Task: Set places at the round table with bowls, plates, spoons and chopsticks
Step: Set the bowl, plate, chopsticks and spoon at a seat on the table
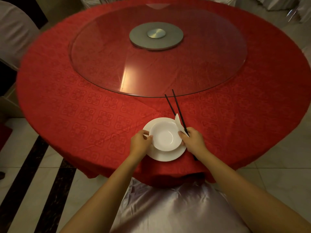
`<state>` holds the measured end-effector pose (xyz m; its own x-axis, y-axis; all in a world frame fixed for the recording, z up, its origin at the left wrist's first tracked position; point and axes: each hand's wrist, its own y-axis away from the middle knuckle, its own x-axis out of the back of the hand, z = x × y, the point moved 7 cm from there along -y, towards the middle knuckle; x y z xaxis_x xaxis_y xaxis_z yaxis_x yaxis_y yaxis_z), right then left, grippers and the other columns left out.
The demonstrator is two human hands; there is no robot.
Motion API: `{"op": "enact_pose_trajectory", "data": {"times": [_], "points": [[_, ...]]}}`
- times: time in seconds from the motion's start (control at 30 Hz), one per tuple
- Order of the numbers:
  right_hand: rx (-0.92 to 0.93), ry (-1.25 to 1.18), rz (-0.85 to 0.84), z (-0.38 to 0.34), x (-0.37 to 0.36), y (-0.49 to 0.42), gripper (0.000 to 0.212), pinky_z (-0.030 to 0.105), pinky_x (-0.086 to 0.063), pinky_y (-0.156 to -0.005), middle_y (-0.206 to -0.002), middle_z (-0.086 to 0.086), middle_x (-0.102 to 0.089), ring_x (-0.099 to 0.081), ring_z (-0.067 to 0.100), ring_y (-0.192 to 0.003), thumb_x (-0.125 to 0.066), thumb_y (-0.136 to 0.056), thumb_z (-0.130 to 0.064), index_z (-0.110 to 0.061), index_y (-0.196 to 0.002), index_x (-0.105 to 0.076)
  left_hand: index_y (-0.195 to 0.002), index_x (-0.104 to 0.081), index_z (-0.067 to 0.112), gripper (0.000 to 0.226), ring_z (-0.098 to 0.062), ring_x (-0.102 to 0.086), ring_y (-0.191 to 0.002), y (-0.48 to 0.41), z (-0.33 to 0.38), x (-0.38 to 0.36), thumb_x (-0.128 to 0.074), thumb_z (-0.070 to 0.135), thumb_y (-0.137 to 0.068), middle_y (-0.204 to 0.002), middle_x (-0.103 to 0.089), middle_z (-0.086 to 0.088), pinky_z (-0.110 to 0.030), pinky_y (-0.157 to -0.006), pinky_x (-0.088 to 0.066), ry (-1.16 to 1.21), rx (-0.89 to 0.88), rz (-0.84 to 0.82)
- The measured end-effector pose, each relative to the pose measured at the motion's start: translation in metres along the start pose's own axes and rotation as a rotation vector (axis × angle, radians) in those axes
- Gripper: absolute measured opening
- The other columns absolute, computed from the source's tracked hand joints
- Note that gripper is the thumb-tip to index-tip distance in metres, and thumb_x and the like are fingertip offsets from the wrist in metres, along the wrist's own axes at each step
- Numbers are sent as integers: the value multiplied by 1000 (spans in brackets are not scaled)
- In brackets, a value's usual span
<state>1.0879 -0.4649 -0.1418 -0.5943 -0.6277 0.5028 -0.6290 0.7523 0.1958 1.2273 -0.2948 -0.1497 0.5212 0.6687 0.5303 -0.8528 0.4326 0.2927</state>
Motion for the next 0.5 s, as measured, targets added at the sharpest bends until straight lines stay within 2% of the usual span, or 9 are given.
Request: {"op": "enact_pose_trajectory", "data": {"times": [0.1,0.2,0.3,0.37,0.43,0.5], "points": [[-11,-11,-8,0,1,1,19,11,-38,-45,-60,-7,-54,-49,4,-53,-59,-88,-19,-16,-71,-53,-101,-66,10,19,-20,-57,-61,1,1,1,-60,18,-84,-72,-64,-4,-36,-64,-51,3,6,5],[-49,-62,-42,0,6,-2,22,23,-37,-48,-63,3,-57,-48,11,-52,-54,-92,-22,-2,-83,-59,-107,-64,7,24,-26,-62,-74,8,10,9,-55,20,-89,-84,-66,-8,-34,-68,-49,-32,-5,58],[-125,-191,-24,3,22,-3,22,22,-36,-39,-61,3,-53,-45,10,-43,-49,-94,-21,-2,-85,-58,-111,-61,9,25,-28,-62,-92,26,32,25,-49,20,-91,-99,-68,-9,-27,-72,-40,-109,-65,225],[-179,-319,-35,4,27,0,25,20,-39,-35,-57,2,-51,-46,7,-37,-45,-95,-19,-5,-81,-59,-107,-62,12,22,-27,-63,-89,43,46,25,-48,19,-91,-99,-69,-8,-27,-70,-41,-76,-107,242],[-224,-493,-73,3,28,4,32,21,-47,-43,-57,0,-52,-51,7,-41,-41,-97,-18,-8,-76,-62,-105,-62,14,21,-26,-66,-78,62,57,-1,-46,19,-93,-93,-71,-8,-27,-62,-47,-46,-98,38],[-242,-683,-126,-3,28,9,34,22,-49,-51,-58,0,-54,-54,8,-48,-40,-99,-19,-10,-75,-63,-105,-62,11,22,-20,-64,-65,86,64,-42,-44,21,-95,-86,-69,-9,-28,-57,-52,63,-2,-287]]}}
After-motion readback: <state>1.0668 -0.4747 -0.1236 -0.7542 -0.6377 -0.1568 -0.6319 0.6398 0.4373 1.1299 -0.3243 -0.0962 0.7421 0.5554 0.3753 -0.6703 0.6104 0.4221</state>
